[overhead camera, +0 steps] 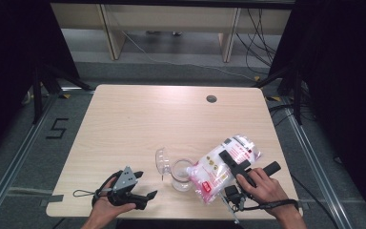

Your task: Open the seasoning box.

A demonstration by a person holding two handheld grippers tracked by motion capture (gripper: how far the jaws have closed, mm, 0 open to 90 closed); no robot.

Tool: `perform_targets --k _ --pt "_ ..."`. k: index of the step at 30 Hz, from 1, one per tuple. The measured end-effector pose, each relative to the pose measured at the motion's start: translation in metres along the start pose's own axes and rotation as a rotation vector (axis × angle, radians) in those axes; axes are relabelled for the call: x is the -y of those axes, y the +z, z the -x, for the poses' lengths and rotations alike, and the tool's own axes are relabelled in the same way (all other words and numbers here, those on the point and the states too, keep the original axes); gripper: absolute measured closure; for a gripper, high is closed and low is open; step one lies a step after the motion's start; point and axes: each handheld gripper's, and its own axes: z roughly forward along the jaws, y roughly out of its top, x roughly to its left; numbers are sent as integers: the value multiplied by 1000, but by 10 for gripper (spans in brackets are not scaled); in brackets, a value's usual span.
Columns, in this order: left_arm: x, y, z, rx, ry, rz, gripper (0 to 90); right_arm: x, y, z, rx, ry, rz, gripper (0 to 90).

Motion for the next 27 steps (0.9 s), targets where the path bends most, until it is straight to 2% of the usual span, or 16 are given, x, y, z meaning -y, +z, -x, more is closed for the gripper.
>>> perform_targets --k 8,27 --pt "0 0 0 1 3 0 161 0 -1 1 4 6 -5 538" --pt "0 0 -1 0 0 2 162 0 -1 3 0 -18 -12 541"
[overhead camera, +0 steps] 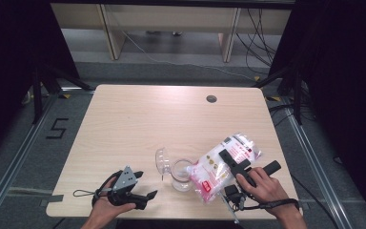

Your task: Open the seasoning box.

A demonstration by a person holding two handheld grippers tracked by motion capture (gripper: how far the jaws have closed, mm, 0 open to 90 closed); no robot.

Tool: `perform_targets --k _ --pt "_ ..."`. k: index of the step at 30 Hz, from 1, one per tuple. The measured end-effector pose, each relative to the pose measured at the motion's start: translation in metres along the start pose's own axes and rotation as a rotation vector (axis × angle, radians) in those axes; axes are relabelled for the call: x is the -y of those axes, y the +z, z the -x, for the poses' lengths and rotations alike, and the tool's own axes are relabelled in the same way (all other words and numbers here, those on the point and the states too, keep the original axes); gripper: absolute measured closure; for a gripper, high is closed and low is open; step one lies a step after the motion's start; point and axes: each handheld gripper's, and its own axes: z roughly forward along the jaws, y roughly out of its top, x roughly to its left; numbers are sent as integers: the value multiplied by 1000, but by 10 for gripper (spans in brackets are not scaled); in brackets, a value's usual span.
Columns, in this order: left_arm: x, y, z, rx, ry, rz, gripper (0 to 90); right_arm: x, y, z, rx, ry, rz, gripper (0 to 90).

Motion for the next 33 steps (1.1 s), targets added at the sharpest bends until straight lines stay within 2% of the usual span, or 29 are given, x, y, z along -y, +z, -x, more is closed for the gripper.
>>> perform_targets --k 3,6,9,17,21,22,24,27,29,30,31,32,33 --pt "0 0 -1 -2 5 -1 161 -1 1 0 0 -6 4 541" --pt "0 0 0 -5 1 -2 161 -1 1 -1 -1 8 -7 542" --pt "0 0 0 0 2 0 161 0 1 1 -1 -27 3 542" --pt "0 0 0 -2 2 -3 161 0 -1 2 3 -16 -17 543" --pt "0 0 0 -5 4 -5 162 0 -1 2 4 -27 -18 544" --pt "0 0 0 -3 8 -4 162 -1 0 3 2 -47 -9 544" --pt "0 0 0 -6 4 -5 162 -1 0 4 4 -54 -5 545" --pt "0 0 0 -5 7 -5 162 -1 0 3 3 -47 -5 546" --pt "-1 -1 -1 -5 27 -7 162 -1 0 3 2 -45 -6 546" --pt "0 0 0 -5 7 -5 162 -1 0 3 2 -44 -5 547" --pt "0 -1 0 -6 14 -6 161 0 -2 -1 -1 19 -25 547" --pt "-1 -1 -1 -2 27 -7 162 0 0 3 1 -41 -1 548" --pt "-1 -1 -1 -2 34 -7 161 0 0 3 1 -40 -2 548"
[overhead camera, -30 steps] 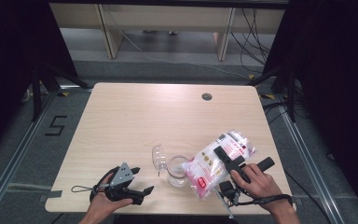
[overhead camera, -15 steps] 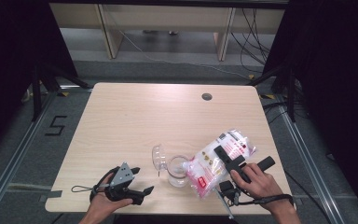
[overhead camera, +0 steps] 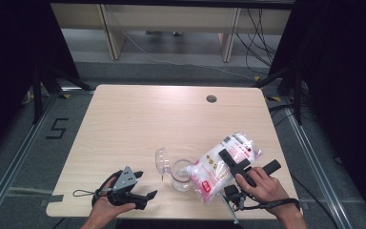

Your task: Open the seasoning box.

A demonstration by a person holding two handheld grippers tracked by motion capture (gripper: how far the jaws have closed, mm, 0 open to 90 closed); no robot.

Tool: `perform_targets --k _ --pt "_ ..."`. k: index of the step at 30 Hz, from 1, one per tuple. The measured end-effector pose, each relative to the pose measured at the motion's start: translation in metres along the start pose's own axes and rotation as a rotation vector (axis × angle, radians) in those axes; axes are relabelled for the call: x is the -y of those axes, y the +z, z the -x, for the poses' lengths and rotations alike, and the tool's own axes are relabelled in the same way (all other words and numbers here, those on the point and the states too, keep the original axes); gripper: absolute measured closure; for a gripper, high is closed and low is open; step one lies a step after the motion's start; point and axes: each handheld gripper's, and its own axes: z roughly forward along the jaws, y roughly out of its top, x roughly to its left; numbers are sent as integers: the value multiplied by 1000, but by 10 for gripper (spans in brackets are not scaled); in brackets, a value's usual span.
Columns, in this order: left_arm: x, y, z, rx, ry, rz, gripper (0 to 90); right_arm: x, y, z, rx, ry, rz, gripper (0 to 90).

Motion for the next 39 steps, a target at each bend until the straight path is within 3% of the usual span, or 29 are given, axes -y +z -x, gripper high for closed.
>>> perform_targets --k 10,11,13,15,19,22,23,26,34,35,39 --pt "0 0 0 -3 -1 0 161 1 -1 -3 -4 27 -11 554" --pt "1 0 2 -3 -24 1 161 1 -1 -3 -8 25 -11 555" --pt "1 0 2 -3 -28 1 161 1 -1 -3 -2 26 -12 556" --pt "0 1 0 4 -6 3 161 1 -1 -3 0 27 -12 557" --pt "0 0 0 3 -3 2 161 1 -1 -3 -3 27 -11 559" --pt "1 0 1 -3 -21 2 162 1 -1 -3 -4 17 -9 560" --pt "0 -1 -1 -8 9 -7 161 1 -1 -4 -3 20 -11 561" --pt "0 -1 -1 -8 13 -10 161 1 0 -3 -2 -1 0 562" --pt "0 -1 -1 -8 11 -11 162 0 -1 -3 8 7 -1 566" --pt "0 0 0 -10 -5 -12 162 1 -1 -2 10 -9 4 565" --pt "0 0 0 -11 -8 -13 162 1 -2 -3 13 8 -2 568"
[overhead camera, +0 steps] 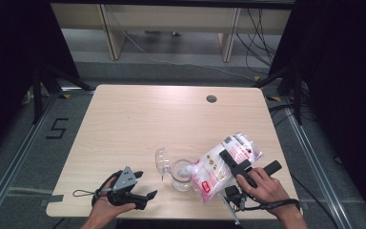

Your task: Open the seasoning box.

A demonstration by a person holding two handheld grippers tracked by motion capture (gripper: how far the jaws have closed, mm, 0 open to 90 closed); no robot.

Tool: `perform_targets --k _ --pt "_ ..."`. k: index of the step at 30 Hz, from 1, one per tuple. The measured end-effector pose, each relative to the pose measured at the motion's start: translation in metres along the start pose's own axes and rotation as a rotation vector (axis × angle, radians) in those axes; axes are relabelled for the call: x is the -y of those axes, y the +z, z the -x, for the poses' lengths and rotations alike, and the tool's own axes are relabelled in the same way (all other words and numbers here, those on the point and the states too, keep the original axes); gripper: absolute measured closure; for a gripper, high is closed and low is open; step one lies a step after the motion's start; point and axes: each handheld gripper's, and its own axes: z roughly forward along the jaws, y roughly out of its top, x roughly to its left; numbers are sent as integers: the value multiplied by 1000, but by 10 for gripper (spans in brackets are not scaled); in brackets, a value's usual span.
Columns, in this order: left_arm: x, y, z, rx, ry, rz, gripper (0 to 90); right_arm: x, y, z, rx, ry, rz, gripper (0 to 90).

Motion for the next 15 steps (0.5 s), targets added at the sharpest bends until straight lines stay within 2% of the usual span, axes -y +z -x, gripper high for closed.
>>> perform_targets --k 3,4,6,15 --pt "0 0 0 0 -1 0 162 0 0 1 -2 -5 1 568" --pt "0 0 1 7 -13 12 162 0 0 1 0 -9 1 568" --pt "0 0 0 1 4 2 162 0 0 1 3 -16 4 570" --pt "0 0 0 1 2 2 162 -1 0 1 9 -12 9 572"
